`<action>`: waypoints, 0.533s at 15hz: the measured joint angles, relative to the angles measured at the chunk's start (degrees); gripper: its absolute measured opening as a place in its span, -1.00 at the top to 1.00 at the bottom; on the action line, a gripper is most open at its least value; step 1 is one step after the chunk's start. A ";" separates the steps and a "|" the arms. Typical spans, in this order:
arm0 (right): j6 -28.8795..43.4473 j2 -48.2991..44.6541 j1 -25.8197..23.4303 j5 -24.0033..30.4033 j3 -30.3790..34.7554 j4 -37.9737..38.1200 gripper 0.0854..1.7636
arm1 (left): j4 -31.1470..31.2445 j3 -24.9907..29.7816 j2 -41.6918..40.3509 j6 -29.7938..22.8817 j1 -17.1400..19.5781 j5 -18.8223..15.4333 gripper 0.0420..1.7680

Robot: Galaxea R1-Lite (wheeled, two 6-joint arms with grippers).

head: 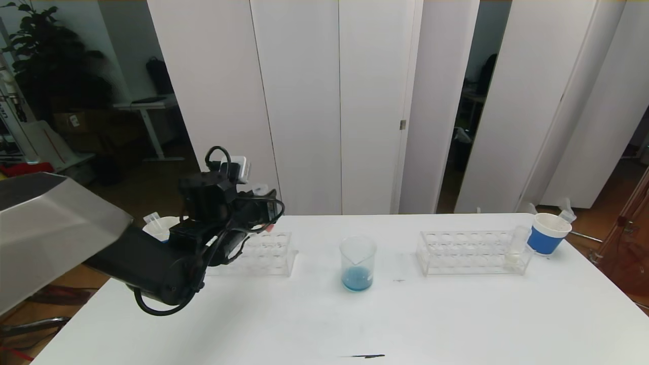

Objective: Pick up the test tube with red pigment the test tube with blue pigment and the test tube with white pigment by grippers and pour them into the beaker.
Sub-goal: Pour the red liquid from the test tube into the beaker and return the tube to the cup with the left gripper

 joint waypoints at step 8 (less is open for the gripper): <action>-0.02 0.00 0.00 0.00 0.00 0.02 -0.98 | 16.68 -15.49 -4.11 0.13 -0.02 -13.76 0.38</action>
